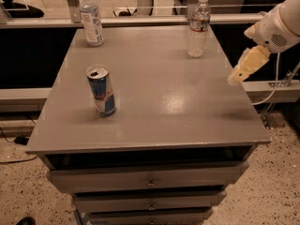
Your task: Knock water bottle over
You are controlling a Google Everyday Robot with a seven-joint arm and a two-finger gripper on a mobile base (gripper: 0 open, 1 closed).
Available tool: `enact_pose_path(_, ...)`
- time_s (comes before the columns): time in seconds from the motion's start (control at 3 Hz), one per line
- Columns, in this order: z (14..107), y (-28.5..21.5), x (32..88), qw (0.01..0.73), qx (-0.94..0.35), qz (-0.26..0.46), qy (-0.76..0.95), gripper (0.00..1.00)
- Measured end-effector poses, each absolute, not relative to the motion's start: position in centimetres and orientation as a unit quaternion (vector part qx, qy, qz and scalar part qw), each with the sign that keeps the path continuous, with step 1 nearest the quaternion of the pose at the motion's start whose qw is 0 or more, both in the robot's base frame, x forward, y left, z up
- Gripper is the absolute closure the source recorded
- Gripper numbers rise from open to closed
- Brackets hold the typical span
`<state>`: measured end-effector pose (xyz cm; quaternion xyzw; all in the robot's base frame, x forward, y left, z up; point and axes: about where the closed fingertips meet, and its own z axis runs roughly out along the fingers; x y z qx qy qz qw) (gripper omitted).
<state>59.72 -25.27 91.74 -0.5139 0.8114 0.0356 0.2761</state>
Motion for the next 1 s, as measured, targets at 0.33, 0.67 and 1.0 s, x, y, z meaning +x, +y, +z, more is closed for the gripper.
enact_pose_path(0.33, 91.3, -25.1, 65.2, 0.33, -0.487, 0.064, 0.806, 0.0)
enact_pose_path(0.67, 91.5, -23.4, 70.6, 0.399, -0.456, 0.107, 0.788, 0.0)
enact_pose_path(1.0, 92.0, -21.4, 74.8, 0.454, -0.431, 0.149, 0.765, 0.0)
